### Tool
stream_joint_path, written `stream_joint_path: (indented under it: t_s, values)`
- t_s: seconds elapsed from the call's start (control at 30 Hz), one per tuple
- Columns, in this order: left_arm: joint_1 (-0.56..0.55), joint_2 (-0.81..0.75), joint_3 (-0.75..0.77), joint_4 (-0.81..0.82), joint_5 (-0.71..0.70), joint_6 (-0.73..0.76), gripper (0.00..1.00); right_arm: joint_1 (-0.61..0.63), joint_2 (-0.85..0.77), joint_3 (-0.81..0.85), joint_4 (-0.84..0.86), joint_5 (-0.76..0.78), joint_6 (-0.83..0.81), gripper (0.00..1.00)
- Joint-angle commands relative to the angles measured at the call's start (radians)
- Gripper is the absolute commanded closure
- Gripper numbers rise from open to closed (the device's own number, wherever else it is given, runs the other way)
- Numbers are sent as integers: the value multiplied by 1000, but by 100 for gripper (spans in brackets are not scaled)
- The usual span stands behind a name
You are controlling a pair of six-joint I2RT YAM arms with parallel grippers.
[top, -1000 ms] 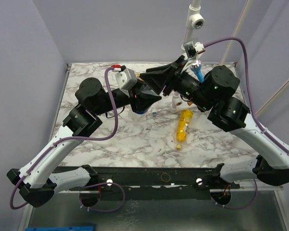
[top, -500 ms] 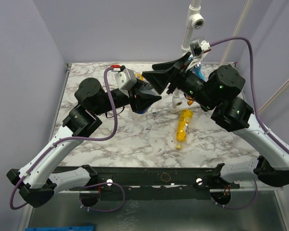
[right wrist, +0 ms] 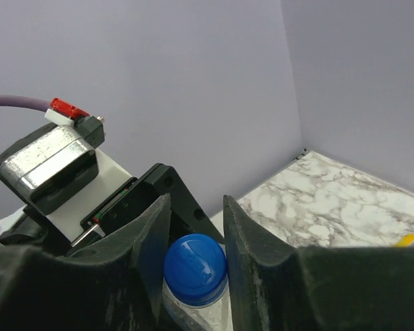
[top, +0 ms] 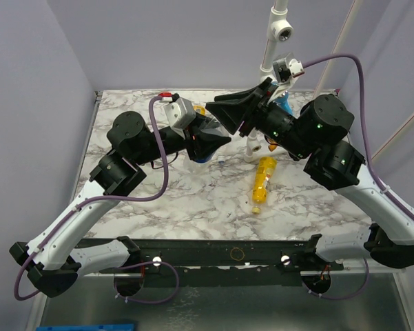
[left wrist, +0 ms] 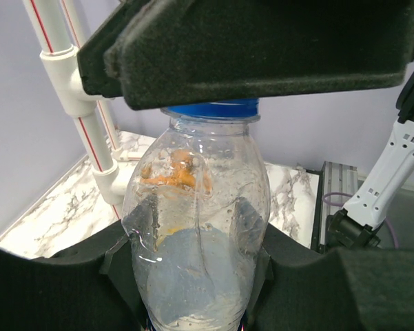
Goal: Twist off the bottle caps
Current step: Unscrew the bottle cap from the plastic bottle.
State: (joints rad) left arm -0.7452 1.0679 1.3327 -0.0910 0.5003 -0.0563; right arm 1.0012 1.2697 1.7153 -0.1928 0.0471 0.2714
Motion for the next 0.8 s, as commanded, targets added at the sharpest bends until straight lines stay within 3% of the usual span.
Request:
stream_joint_path:
  t_s: [0.0,0.1,0.23,0.43,0.57,0.77]
  values:
    - [5,-14,-1,33,-9,-9,100,-2,8,27,-14,-16,2,68]
    - [5,-12,0,34,-11,-7,100,-3,16,40,-24,-21,1,75]
    - [7,-11,8,36,-10,-16,100,-2,26,46,-35,-23,-2,98]
    - [11,2,41,34,30,-61,100,-3,12,22,-16,-55,-43,99]
    - [18,14,71,34,161,-137,100,-2,-25,-1,25,-229,-91,99]
    - [17,47,141,54,450,-287,100,-2,-15,62,43,-704,-94,99]
